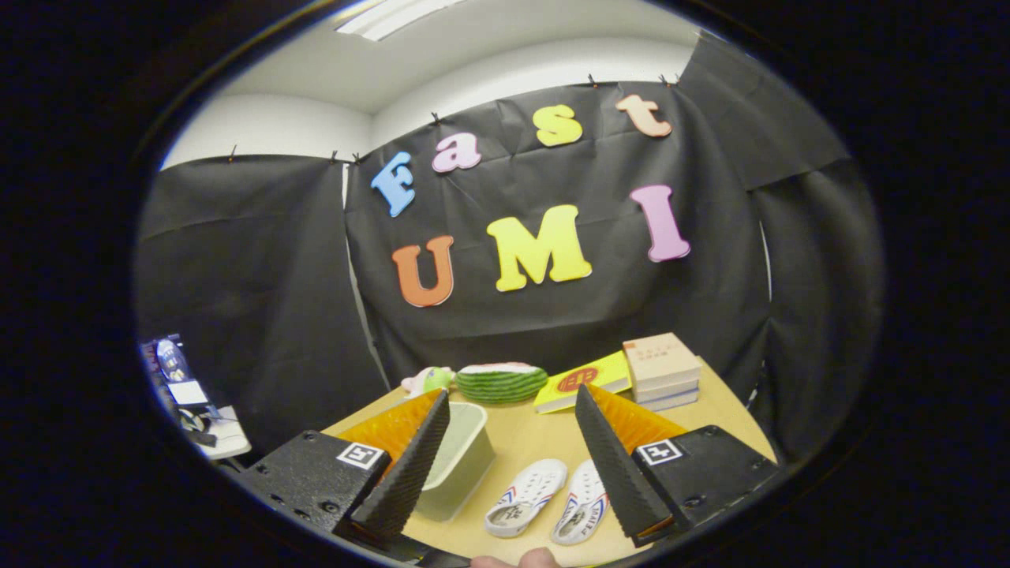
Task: Open the storage box then place both shoes into the box .Put the left shoe in first, then the right shoe, with the right side of both shoes facing outward in a uniform manner.
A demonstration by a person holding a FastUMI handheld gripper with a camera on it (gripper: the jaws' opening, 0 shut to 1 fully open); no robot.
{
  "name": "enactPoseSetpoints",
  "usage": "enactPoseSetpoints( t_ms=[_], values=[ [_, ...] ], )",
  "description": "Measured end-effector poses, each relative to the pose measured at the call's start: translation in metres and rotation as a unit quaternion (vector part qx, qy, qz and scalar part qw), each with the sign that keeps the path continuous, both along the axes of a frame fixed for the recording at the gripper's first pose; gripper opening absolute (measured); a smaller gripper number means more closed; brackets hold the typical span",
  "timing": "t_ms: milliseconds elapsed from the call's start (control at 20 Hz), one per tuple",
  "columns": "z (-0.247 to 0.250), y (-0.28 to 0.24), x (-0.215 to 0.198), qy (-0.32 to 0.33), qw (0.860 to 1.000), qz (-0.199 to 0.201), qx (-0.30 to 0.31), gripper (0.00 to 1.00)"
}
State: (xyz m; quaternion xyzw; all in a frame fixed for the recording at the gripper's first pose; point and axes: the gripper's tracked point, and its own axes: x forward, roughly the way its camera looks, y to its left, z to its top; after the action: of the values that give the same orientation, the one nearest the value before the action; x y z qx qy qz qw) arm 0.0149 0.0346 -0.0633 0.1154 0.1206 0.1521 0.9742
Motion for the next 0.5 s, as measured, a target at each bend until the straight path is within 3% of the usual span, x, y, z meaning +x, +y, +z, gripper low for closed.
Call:
enactPoseSetpoints(
  t_ms=[500],
  values=[
    [-0.066, 0.047, 0.000, 0.111, 0.982, 0.132, 0.076, 1.00]
  ],
)
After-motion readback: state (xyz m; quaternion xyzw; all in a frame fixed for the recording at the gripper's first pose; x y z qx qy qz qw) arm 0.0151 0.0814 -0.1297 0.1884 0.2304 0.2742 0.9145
